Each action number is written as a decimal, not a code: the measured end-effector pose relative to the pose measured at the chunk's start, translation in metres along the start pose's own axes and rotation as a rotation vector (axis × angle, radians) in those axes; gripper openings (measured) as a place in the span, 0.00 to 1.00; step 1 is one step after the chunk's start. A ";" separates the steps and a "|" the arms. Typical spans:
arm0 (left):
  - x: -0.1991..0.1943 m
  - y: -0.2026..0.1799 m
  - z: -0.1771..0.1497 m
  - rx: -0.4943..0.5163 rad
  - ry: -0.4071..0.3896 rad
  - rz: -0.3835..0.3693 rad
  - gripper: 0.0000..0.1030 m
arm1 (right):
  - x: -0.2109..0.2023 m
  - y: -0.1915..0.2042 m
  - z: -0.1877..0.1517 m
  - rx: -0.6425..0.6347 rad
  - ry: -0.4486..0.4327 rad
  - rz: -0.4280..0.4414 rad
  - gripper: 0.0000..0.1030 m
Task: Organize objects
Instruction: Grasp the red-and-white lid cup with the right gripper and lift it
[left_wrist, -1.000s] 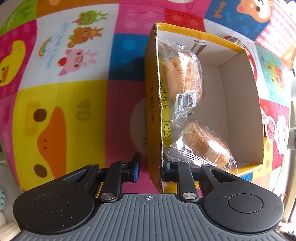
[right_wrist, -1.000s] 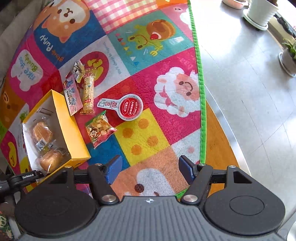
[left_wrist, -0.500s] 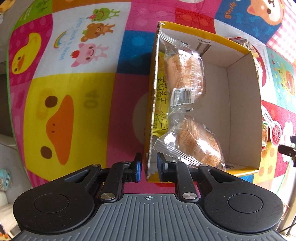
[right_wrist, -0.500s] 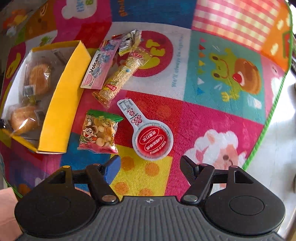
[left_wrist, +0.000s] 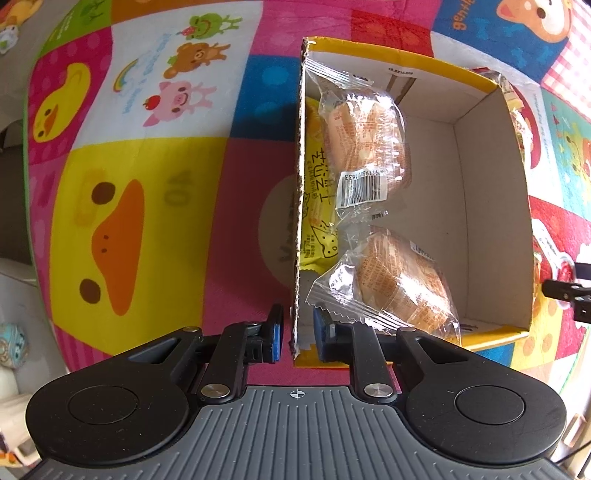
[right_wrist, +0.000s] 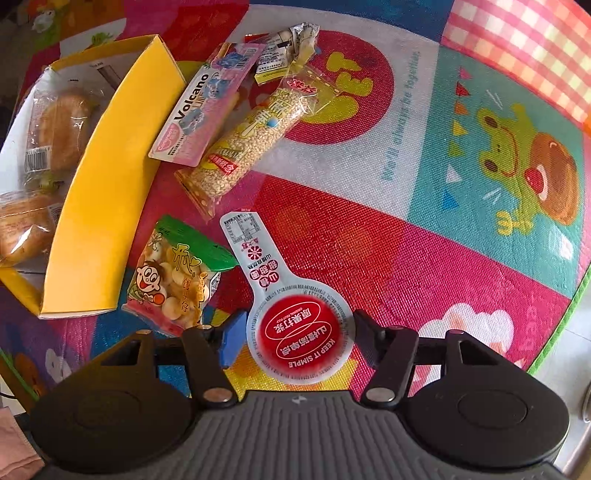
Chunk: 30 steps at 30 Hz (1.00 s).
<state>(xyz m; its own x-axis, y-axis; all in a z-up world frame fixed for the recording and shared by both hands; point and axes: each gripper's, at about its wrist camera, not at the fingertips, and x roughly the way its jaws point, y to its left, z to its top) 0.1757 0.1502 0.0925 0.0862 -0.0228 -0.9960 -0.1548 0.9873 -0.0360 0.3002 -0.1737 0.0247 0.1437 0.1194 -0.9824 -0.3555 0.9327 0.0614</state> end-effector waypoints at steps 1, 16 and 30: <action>0.000 -0.001 0.000 0.009 0.000 0.000 0.19 | -0.007 0.000 -0.004 0.019 -0.006 0.011 0.60; 0.009 0.010 0.014 0.120 -0.008 -0.097 0.17 | -0.131 0.030 -0.065 0.389 -0.109 0.085 0.60; 0.009 0.027 0.018 0.270 -0.034 -0.212 0.17 | -0.190 0.154 -0.125 0.506 -0.132 0.053 0.60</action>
<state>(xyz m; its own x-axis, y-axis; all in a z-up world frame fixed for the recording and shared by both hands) 0.1900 0.1796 0.0843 0.1222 -0.2307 -0.9653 0.1361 0.9673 -0.2139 0.1028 -0.0953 0.1985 0.2647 0.1821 -0.9470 0.1201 0.9681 0.2197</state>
